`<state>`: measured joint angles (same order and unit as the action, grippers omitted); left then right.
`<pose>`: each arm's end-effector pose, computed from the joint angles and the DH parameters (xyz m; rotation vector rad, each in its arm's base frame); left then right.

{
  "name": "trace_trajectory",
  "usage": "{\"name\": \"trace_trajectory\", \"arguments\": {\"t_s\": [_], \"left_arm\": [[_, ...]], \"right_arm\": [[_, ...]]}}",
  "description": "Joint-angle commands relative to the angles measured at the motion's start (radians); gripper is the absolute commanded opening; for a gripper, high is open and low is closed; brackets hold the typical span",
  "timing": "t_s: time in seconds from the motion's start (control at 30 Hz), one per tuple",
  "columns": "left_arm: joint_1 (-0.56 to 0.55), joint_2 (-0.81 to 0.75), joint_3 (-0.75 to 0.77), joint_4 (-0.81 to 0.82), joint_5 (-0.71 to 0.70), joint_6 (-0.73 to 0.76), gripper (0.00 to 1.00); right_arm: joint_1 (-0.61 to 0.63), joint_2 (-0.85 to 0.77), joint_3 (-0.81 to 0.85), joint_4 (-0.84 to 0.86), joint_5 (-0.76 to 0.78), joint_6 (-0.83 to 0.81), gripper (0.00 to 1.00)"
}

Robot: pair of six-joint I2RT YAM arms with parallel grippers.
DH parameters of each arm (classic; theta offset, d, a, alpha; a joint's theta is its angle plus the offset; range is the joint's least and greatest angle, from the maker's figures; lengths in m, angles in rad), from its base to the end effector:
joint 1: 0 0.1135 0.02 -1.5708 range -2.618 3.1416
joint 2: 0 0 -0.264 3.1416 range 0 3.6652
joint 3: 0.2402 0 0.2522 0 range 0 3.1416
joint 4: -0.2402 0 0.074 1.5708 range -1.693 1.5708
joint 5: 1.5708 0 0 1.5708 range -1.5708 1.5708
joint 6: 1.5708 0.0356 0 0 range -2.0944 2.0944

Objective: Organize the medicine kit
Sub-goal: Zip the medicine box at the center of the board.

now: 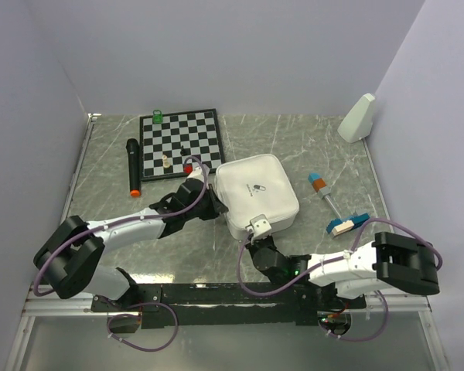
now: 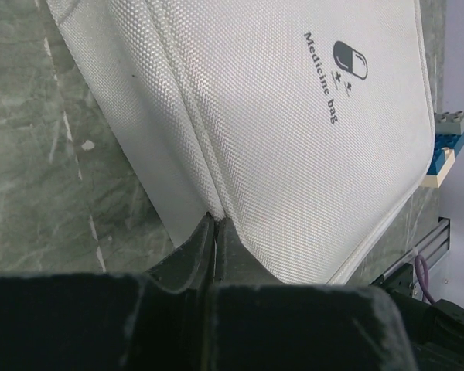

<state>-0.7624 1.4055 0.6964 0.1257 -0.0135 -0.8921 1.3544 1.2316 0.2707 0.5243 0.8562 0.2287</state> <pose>0.2122 -0.2020 0.1996 -0.1580 2.3032 -0.9039 0.0713 0.1992 0.1549 -0.5135 1.7858 0.2363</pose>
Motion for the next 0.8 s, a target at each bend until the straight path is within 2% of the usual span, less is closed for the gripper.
{"name": "trace_trajectory", "arguments": {"t_s": [0.0, 0.2, 0.33, 0.57, 0.67, 0.77], "left_arm": [[0.069, -0.017, -0.037, -0.098, -0.101, 0.078, 0.01], [0.103, -0.008, -0.04, -0.089, -0.097, 0.102, 0.01], [0.115, -0.011, -0.044, -0.087, -0.085, 0.116, 0.01], [0.133, -0.059, -0.07, -0.12, -0.111, 0.14, 0.01], [0.156, -0.088, -0.084, -0.151, -0.129, 0.137, 0.01], [0.184, -0.112, -0.103, -0.158, -0.129, 0.128, 0.01]], "right_arm": [[-0.006, -0.086, 0.039, -0.148, 0.125, 0.116, 0.0], [-0.008, -0.193, 0.041, -0.453, 0.185, 0.314, 0.0], [-0.029, -0.227, 0.08, -0.663, 0.207, 0.506, 0.0], [-0.081, -0.167, 0.208, -1.131, 0.265, 0.985, 0.0], [-0.095, -0.161, 0.226, -1.219, 0.268, 1.08, 0.0], [-0.124, -0.164, 0.223, -1.206, 0.241, 1.069, 0.0]]}}
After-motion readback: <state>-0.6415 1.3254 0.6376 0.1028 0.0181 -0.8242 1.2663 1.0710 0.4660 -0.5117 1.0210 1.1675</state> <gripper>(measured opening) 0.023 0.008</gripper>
